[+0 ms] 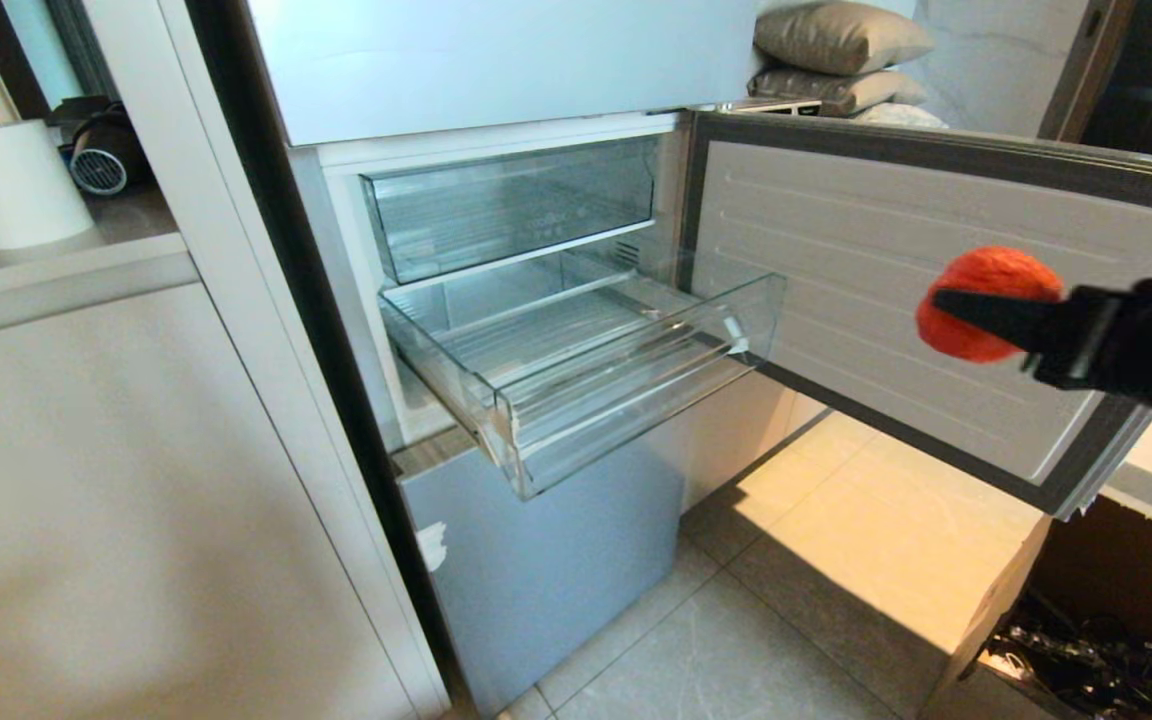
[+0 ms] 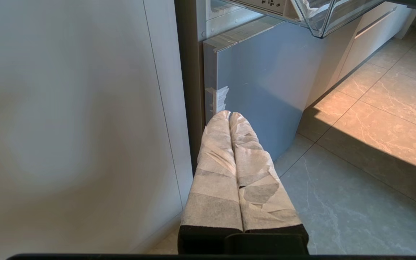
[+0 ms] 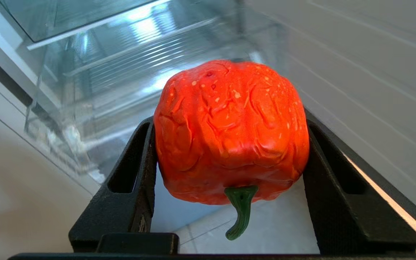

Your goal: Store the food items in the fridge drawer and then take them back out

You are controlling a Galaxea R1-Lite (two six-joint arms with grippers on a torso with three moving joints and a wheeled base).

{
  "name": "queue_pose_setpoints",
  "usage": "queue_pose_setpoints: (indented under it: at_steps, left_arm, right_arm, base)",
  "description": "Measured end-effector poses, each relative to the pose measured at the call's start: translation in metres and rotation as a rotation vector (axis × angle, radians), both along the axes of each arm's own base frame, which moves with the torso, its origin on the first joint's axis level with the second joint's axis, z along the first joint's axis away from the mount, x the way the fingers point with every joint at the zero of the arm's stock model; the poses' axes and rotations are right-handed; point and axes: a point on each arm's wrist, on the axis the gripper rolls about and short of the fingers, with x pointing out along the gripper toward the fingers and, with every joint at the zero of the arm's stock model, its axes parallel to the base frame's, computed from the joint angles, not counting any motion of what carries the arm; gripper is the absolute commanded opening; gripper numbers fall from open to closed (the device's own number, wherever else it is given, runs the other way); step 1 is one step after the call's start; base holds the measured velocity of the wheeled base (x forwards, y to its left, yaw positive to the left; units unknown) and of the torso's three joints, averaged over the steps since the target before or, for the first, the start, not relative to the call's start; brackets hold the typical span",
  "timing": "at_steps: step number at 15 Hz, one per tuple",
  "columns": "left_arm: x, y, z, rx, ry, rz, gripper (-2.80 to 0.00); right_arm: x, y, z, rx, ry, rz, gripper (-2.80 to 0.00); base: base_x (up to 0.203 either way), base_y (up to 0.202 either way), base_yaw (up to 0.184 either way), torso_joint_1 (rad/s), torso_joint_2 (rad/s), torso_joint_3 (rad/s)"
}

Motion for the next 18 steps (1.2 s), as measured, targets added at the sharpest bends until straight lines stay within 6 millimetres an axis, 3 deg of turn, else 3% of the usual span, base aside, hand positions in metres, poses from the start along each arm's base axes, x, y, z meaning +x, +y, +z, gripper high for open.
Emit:
queue_pose_setpoints:
  at_steps: [5,9,13,16,18]
  left_arm:
    - [0.0,0.0,0.0,0.0,0.0,0.0,-2.8]
    - [0.0,0.0,0.0,0.0,0.0,0.0,-2.8]
    - [0.0,0.0,0.0,0.0,0.0,0.0,-2.8]
    - [0.0,0.0,0.0,0.0,0.0,0.0,-2.8]
    - [0.0,0.0,0.0,0.0,0.0,0.0,-2.8]
  right_arm:
    - [0.116,0.073,0.001,0.003,-0.001,0.102,-2.8]
    - [0.181,0.127,-0.017,-0.002,-0.023,0.113,-2.8]
    - [0.219,0.165,-0.047,-0.039,-0.051,0.122,-2.8]
    - [0.229,0.175,-0.068,-0.056,-0.032,0.132,-2.8]
    - [0.229,0.178,-0.072,-0.056,-0.028,0.135,-2.8]
  base:
    - [0.0,0.0,0.0,0.0,0.0,0.0]
    - [0.0,0.0,0.0,0.0,0.0,0.0]
    - [0.0,0.0,0.0,0.0,0.0,0.0]
    - [0.0,0.0,0.0,0.0,0.0,0.0]
    - [0.0,0.0,0.0,0.0,0.0,0.0]
